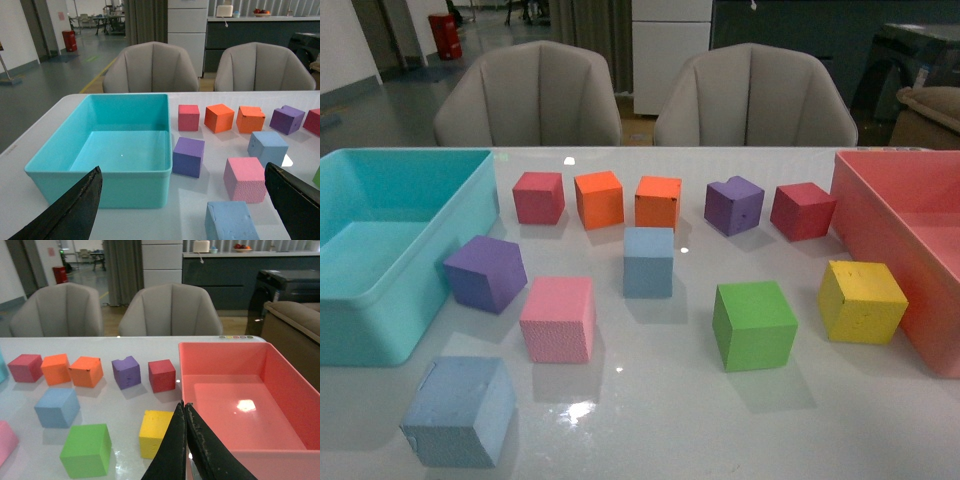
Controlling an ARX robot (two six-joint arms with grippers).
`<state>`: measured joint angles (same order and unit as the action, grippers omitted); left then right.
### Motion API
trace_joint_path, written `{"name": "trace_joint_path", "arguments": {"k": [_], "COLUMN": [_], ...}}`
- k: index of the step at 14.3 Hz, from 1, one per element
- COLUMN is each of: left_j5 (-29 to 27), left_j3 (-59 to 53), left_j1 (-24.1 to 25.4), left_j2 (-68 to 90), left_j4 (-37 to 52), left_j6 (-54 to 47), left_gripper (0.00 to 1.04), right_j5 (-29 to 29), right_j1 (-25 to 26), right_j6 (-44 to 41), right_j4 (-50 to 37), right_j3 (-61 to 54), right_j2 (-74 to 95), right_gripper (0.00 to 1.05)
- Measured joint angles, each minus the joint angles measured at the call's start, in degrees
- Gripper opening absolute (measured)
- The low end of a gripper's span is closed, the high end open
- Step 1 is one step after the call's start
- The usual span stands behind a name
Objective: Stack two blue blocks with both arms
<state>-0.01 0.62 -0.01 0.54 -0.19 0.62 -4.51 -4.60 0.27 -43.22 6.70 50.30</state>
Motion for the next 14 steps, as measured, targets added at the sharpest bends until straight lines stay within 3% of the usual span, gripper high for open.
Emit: {"name": "trace_joint_path", "arguments": {"k": [2, 5, 14], "left_j5": [-0.02, 0.02, 0.00], "left_j3": [0.00, 0.00, 0.00], "left_j1": [0.00, 0.00, 0.00], "left_j2": [0.00, 0.00, 0.00], "left_j4": [0.00, 0.00, 0.00], "left_j6": [0.00, 0.00, 0.00], "left_gripper": [0.98, 0.98, 0.98], "right_j5": [3.82, 4.35, 4.35], "right_j1": [5.05, 4.61, 4.61], "right_j6": [-0.04, -0.07, -0.13], "right_j4": [3.30, 3.85, 24.15], "right_j3": [-1.95, -5.35, -6.03], "right_j2": [-4.98, -9.86, -31.08], "right_gripper": [0.02, 0.02, 0.02]}}
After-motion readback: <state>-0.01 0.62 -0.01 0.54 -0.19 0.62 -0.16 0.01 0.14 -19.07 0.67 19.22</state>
